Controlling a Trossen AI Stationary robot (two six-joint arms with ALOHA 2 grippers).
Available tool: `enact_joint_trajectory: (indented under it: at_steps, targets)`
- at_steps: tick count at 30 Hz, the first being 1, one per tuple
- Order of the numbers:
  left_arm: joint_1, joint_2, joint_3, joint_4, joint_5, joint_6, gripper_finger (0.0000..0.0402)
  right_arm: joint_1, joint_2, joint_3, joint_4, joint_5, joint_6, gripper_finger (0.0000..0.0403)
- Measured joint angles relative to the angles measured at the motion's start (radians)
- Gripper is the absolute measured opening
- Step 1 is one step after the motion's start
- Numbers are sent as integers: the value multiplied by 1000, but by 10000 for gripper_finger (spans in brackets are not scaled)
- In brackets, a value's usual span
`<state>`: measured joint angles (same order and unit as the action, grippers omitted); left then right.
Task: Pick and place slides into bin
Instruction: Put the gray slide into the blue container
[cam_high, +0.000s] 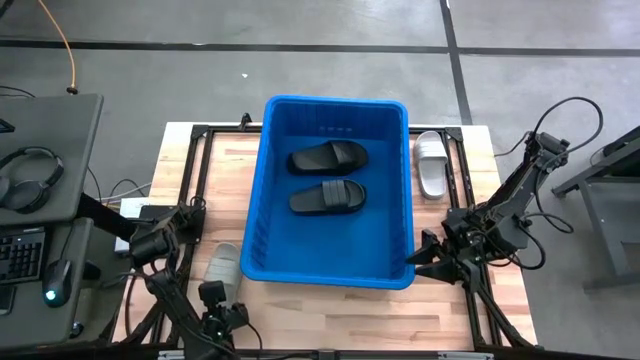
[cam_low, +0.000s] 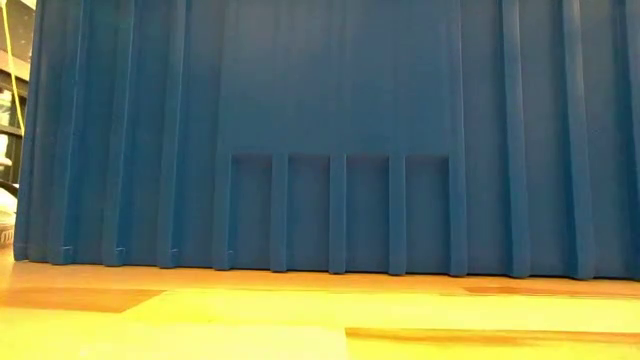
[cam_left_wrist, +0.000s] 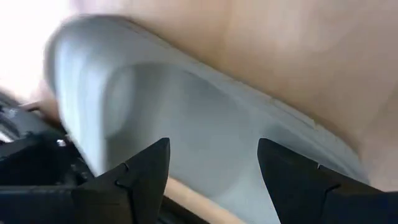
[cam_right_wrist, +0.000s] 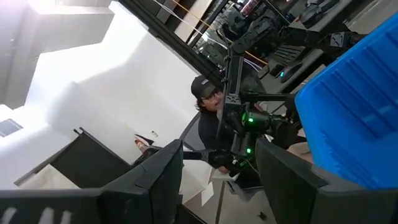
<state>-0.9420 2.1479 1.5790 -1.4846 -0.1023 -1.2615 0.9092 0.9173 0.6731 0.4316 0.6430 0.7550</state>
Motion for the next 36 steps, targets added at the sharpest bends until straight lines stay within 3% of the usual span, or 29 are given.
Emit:
enact_joint_trajectory:
  at_steps: [7,13,17,26,31,34,36]
  targets:
    - [-1,0,-8,-92,-35,-2,234,0,0,0,-5,25,5,193]
    - [-6,-1,-43,17,-108,-27,234,0,0,0,-52,145,50,193]
    - [-23,-1,-80,-28,-134,-70,234,0,0,0,-144,218,208,193]
    - [-37,-1,-101,-79,-196,-78,234,0,83,0,-392,204,674,193]
    - [-48,-6,-98,-87,-271,-81,234,-1,194,3,-390,179,850,193]
    - [-47,-7,-95,-87,-197,-100,234,3,246,7,-361,142,961,193]
    - [-52,-7,-85,-86,-189,-105,234,11,268,6,-321,143,952,193]
